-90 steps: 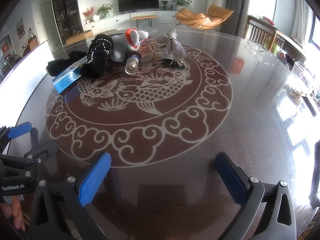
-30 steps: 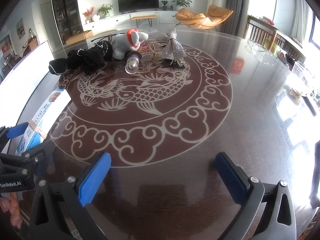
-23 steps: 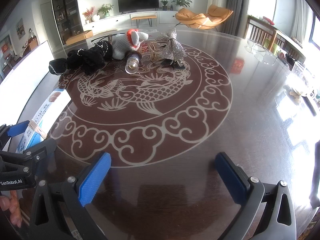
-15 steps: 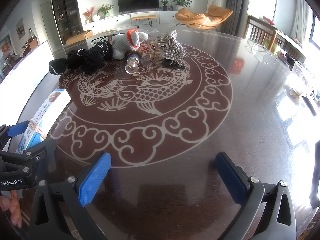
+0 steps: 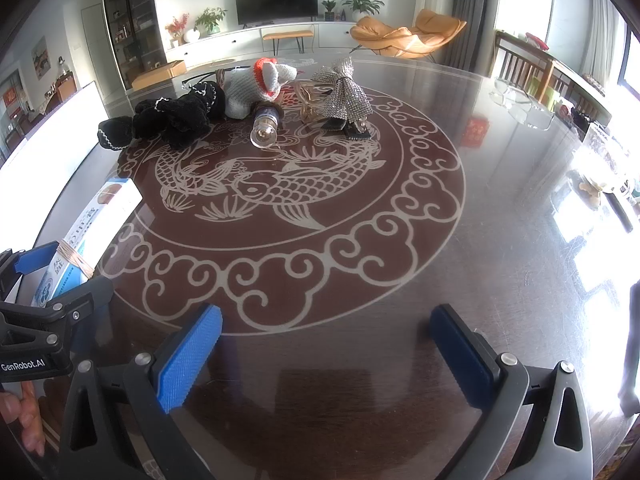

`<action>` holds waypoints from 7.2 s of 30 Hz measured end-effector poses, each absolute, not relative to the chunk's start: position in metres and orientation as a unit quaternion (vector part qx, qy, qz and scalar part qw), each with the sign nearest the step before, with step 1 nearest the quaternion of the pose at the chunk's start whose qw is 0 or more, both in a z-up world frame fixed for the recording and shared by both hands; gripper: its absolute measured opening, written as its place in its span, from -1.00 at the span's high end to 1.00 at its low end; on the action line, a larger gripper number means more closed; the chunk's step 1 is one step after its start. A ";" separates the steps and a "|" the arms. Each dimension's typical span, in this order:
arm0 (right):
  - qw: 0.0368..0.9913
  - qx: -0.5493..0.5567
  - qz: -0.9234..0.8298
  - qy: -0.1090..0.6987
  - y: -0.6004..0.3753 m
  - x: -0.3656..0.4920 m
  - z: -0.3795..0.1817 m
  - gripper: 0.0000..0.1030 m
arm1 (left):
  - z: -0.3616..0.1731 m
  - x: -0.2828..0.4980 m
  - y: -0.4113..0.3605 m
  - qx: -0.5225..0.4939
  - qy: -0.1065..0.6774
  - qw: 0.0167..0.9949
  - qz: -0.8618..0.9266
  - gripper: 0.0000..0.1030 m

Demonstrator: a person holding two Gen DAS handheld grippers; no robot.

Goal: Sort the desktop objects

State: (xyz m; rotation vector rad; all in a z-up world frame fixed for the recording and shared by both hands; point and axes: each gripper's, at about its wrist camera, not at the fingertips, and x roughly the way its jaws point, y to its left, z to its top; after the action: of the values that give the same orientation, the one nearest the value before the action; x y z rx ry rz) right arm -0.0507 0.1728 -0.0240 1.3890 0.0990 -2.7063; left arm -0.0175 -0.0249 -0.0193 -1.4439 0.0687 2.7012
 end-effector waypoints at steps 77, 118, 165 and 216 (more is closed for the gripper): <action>0.049 0.456 -0.888 0.032 0.173 -0.051 -0.024 -1.00 | -0.022 -0.019 -0.026 -0.470 0.022 0.039 0.881 -1.00; 0.049 0.456 -0.888 0.032 0.173 -0.051 -0.024 -1.00 | -0.012 -0.017 -0.021 -0.439 0.032 0.067 0.896 0.15; 0.127 0.447 -0.884 0.056 0.163 -0.131 -0.007 -0.42 | -0.013 -0.013 -0.041 -0.428 -0.043 0.086 0.899 0.15; 0.066 0.430 -0.898 0.060 0.128 -0.032 0.003 -1.00 | 0.108 0.081 -0.060 -0.381 -0.081 0.125 0.912 -0.91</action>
State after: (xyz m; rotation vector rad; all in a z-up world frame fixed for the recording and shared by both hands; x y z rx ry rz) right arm -0.0317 0.1276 0.0030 1.2980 0.1821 -2.7100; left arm 0.0810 -0.0604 0.1081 -1.1099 -0.2374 2.6577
